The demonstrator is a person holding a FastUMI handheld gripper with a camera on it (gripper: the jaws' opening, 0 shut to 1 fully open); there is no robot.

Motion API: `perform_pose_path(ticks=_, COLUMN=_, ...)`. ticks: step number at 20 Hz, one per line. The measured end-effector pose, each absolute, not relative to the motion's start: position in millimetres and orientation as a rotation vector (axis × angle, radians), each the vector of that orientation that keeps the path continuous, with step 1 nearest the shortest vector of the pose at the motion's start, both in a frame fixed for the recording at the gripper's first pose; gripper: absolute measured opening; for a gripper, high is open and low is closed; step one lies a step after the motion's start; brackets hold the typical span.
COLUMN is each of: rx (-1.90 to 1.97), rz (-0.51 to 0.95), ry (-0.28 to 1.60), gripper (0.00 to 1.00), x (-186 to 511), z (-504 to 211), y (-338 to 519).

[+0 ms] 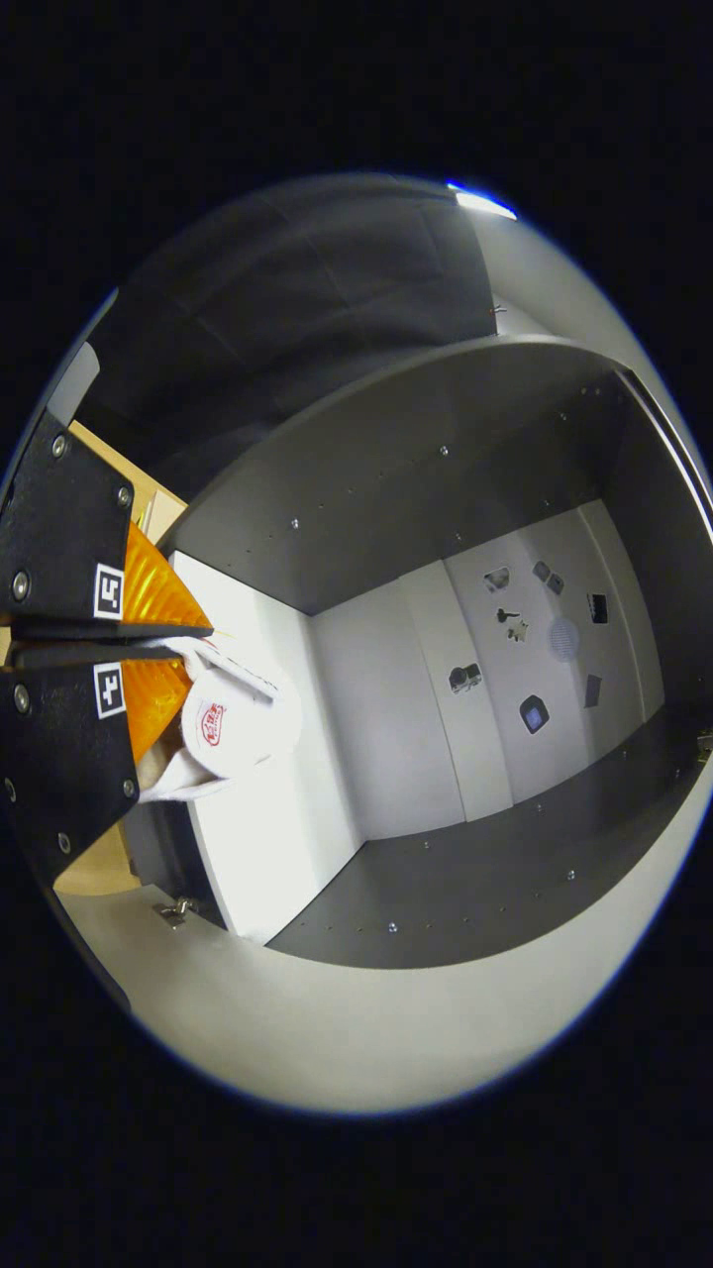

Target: Open the shoe cabinet door, grab the shoes and put them into the shoe cabinet, then close the shoe cabinet door.

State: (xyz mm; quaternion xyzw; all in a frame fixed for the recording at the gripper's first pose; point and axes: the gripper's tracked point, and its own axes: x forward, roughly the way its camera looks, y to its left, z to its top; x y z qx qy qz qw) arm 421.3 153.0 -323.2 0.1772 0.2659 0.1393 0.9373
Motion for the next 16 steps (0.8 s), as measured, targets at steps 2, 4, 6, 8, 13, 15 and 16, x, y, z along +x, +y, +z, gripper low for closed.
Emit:
perform_pose_path(ticks=2, rx=0.365, rz=0.279, ry=0.553, gripper=0.02, x=442.2, z=-331.2, y=152.6)
perform_pose_path(ticks=4, rx=0.356, rz=0.276, ry=0.551, gripper=0.02, x=462.5, z=-335.8, y=153.0)
perform_pose_path(ticks=6, rx=0.341, rz=0.275, ry=0.548, gripper=0.02, x=481.0, z=-341.1, y=153.8)
perform_pose_path(ticks=8, rx=0.331, rz=0.273, ry=0.546, gripper=0.02, x=499.2, z=-346.3, y=156.1)
perform_pose_path(ticks=13, rx=0.316, rz=0.275, ry=0.563, gripper=0.02, x=537.4, z=-366.6, y=164.0)
perform_pose_path(ticks=15, rx=0.298, rz=0.275, ry=0.548, gripper=0.02, x=552.4, z=-371.6, y=166.5)
perform_pose_path(ticks=16, rx=0.291, rz=0.276, ry=0.547, gripper=0.02, x=560.0, z=-375.4, y=168.0)
